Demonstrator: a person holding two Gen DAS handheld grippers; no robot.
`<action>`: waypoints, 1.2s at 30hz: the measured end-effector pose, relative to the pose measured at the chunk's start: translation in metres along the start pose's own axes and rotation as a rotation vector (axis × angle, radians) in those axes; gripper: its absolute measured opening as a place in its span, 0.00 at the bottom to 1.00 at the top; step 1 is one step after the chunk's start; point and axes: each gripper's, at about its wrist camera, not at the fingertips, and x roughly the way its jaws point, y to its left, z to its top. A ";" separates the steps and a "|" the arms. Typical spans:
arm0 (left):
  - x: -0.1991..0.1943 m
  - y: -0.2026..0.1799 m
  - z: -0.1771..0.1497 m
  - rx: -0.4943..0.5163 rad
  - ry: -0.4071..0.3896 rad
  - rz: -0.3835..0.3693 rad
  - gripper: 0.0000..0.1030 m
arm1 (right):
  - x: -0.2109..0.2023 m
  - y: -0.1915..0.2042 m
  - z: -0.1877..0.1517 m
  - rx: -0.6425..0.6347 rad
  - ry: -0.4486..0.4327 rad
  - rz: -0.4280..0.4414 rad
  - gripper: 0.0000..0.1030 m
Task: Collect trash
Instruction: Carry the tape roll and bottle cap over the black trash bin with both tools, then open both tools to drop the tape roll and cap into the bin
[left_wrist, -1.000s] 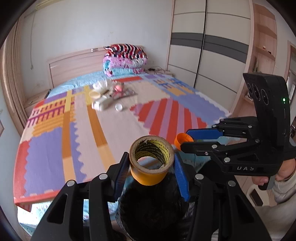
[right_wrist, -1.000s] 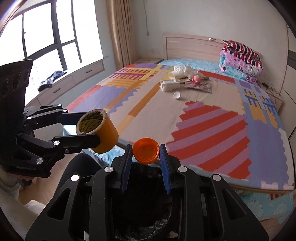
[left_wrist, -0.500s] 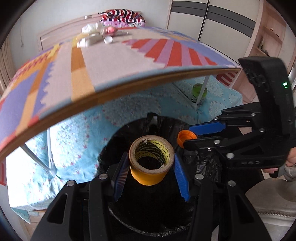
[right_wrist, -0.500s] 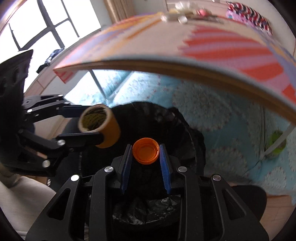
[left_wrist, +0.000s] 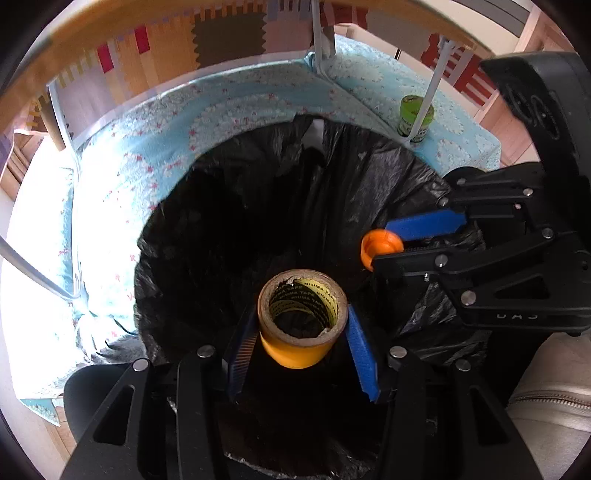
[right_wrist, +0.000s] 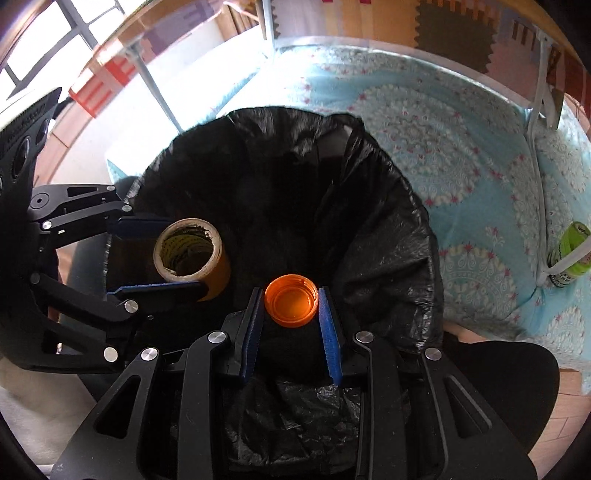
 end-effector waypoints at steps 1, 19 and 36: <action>0.002 0.001 -0.001 -0.001 0.005 0.001 0.45 | 0.000 0.001 0.000 -0.007 -0.001 -0.005 0.29; -0.012 -0.007 0.005 -0.005 -0.017 -0.014 0.58 | -0.012 0.002 0.004 -0.008 -0.022 0.006 0.37; -0.107 -0.006 0.023 0.029 -0.233 0.006 0.58 | -0.097 0.012 0.017 -0.046 -0.220 0.005 0.37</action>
